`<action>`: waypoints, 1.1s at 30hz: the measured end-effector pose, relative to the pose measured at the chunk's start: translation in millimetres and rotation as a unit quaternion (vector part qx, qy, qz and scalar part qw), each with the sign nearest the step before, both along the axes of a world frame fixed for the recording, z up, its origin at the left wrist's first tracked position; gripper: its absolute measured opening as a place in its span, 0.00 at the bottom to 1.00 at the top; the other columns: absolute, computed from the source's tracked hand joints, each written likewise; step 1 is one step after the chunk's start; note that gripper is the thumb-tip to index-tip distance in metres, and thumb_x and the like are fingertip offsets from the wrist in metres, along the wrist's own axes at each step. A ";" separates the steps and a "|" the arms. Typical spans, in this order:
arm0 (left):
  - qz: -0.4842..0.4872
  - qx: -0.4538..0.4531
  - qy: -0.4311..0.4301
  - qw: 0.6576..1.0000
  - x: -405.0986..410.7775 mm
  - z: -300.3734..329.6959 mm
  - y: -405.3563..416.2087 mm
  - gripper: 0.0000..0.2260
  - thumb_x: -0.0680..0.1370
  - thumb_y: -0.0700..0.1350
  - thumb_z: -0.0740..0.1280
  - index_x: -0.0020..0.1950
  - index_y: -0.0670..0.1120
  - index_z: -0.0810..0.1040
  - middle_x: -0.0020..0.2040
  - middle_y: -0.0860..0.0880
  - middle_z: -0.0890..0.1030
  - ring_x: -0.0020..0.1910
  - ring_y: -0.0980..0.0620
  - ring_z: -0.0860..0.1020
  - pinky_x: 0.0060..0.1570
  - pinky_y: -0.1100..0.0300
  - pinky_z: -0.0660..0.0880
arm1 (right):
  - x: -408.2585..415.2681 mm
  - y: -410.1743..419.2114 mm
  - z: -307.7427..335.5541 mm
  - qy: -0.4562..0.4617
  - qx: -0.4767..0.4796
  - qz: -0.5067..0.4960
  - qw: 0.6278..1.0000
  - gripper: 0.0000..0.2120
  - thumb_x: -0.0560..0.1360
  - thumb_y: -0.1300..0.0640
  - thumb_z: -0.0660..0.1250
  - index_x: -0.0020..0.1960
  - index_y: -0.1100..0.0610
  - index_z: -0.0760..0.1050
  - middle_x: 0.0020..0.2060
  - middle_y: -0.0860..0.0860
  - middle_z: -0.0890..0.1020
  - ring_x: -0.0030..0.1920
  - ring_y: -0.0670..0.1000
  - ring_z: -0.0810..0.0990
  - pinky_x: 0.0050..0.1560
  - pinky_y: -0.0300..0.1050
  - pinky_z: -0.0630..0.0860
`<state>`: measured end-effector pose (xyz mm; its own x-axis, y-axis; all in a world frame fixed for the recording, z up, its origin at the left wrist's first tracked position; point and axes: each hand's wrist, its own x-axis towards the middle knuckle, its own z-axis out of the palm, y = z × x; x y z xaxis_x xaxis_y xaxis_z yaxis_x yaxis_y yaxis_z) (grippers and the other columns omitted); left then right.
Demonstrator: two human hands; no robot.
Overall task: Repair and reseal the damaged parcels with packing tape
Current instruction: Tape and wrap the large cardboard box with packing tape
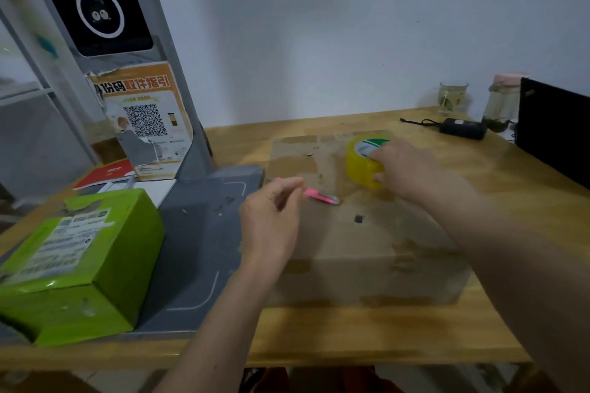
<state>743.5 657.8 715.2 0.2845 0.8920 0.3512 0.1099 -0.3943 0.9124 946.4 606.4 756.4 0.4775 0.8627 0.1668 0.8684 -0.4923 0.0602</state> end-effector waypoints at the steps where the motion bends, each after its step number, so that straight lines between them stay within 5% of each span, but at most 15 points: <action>1: -0.005 0.004 -0.004 1.000 -0.3 -3.7 -3.7 0.07 0.77 0.41 0.71 0.50 0.54 0.84 0.45 0.56 0.85 0.47 0.61 0.82 0.51 0.65 0.78 | -3.0 1.0 3.7 -0.016 -0.007 -0.002 1.000 0.17 0.78 0.60 0.62 0.66 0.55 0.71 0.61 0.55 0.73 0.66 0.56 0.66 0.49 0.51 0.70; 4: -0.023 0.019 -0.014 0.999 -3.4 -10.5 -11.0 0.11 0.77 0.41 0.70 0.48 0.59 0.82 0.45 0.57 0.85 0.47 0.61 0.82 0.50 0.64 0.78 | -18.6 12.1 17.3 -0.022 0.068 0.043 0.997 0.19 0.75 0.67 0.58 0.63 0.58 0.73 0.60 0.57 0.73 0.63 0.59 0.68 0.54 0.51 0.70; 6: -0.025 0.034 -0.012 0.999 -5.4 -13.0 -11.2 0.14 0.78 0.41 0.70 0.47 0.62 0.80 0.45 0.58 0.85 0.48 0.61 0.82 0.51 0.63 0.78 | -35.8 27.9 20.6 0.029 0.128 0.093 0.987 0.14 0.76 0.63 0.59 0.59 0.58 0.77 0.56 0.57 0.78 0.58 0.59 0.74 0.53 0.49 0.73; 8: -0.026 0.050 -0.005 0.998 -6.4 -15.1 -12.2 0.16 0.78 0.40 0.69 0.47 0.64 0.80 0.45 0.59 0.84 0.48 0.61 0.82 0.50 0.62 0.79 | -52.5 46.2 19.6 0.084 0.092 0.120 0.985 0.09 0.77 0.53 0.64 0.47 0.58 0.79 0.45 0.54 0.81 0.49 0.57 0.78 0.46 0.47 0.75; 11: -0.033 0.051 0.003 0.998 -6.9 -18.3 -12.5 0.18 0.78 0.41 0.69 0.44 0.68 0.80 0.44 0.60 0.85 0.46 0.60 0.83 0.49 0.58 0.80 | -65.3 70.9 12.8 0.095 -0.042 0.112 0.988 0.17 0.70 0.47 0.71 0.33 0.55 0.68 0.30 0.49 0.72 0.39 0.54 0.75 0.39 0.44 0.71; 15: -0.032 0.037 -0.005 0.999 -6.4 -18.1 -10.0 0.16 0.78 0.40 0.69 0.46 0.64 0.81 0.45 0.58 0.85 0.47 0.59 0.83 0.50 0.57 0.81 | -62.8 88.6 11.8 0.143 -0.029 0.108 0.983 0.13 0.69 0.53 0.74 0.39 0.61 0.75 0.33 0.51 0.77 0.39 0.53 0.78 0.40 0.46 0.76; 18: -0.030 0.005 -0.021 0.999 -5.5 -17.0 -8.8 0.12 0.77 0.39 0.69 0.47 0.59 0.82 0.45 0.56 0.85 0.47 0.58 0.83 0.52 0.56 0.80 | -62.3 85.5 16.5 0.286 0.113 0.125 0.943 0.10 0.77 0.54 0.66 0.50 0.61 0.76 0.43 0.55 0.82 0.44 0.55 0.82 0.45 0.51 0.80; 20: -0.025 -0.019 -0.028 0.999 -4.3 -17.4 -8.7 0.10 0.77 0.40 0.70 0.48 0.56 0.83 0.45 0.55 0.85 0.47 0.56 0.83 0.53 0.55 0.80 | -64.9 72.4 27.2 0.368 0.268 0.157 0.876 0.05 0.79 0.57 0.63 0.50 0.59 0.71 0.42 0.53 0.81 0.44 0.54 0.82 0.38 0.46 0.78; 23: -0.014 -0.056 -0.048 0.997 -2.1 -17.4 -7.2 0.09 0.77 0.39 0.71 0.46 0.55 0.83 0.44 0.53 0.85 0.47 0.54 0.84 0.53 0.52 0.81 | -54.8 42.1 46.2 0.367 0.426 0.144 0.814 0.06 0.80 0.54 0.62 0.48 0.55 0.68 0.36 0.51 0.78 0.37 0.53 0.78 0.36 0.48 0.74; 28: 0.015 -0.058 -0.049 0.997 0.9 -13.3 -8.7 0.13 0.77 0.40 0.70 0.40 0.59 0.81 0.40 0.55 0.85 0.44 0.54 0.84 0.51 0.51 0.81 | -36.0 -26.6 24.6 0.199 0.307 0.056 0.929 0.10 0.79 0.47 0.62 0.40 0.49 0.70 0.38 0.48 0.76 0.39 0.51 0.73 0.34 0.46 0.65; 30: 0.030 -0.057 -0.045 0.997 2.1 -10.5 -10.6 0.14 0.77 0.41 0.70 0.38 0.60 0.80 0.39 0.56 0.84 0.43 0.54 0.84 0.50 0.51 0.81 | -38.3 -51.7 8.3 0.147 0.224 0.035 0.963 0.09 0.78 0.48 0.63 0.42 0.50 0.74 0.52 0.51 0.78 0.50 0.53 0.76 0.41 0.47 0.70; 33: 0.047 -0.060 -0.042 0.996 3.6 -7.3 -13.8 0.15 0.78 0.40 0.69 0.37 0.59 0.79 0.37 0.56 0.84 0.42 0.54 0.84 0.50 0.50 0.81 | -40.2 -70.7 -0.5 0.121 0.118 0.018 0.985 0.06 0.78 0.51 0.63 0.48 0.52 0.76 0.73 0.49 0.64 0.69 0.54 0.66 0.60 0.54 0.70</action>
<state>747.1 643.9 707.9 0.1723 0.9501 0.2599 0.0626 -0.2739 0.9597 906.2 535.6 755.9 0.4977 0.8304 0.2506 0.8604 -0.4361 -0.2636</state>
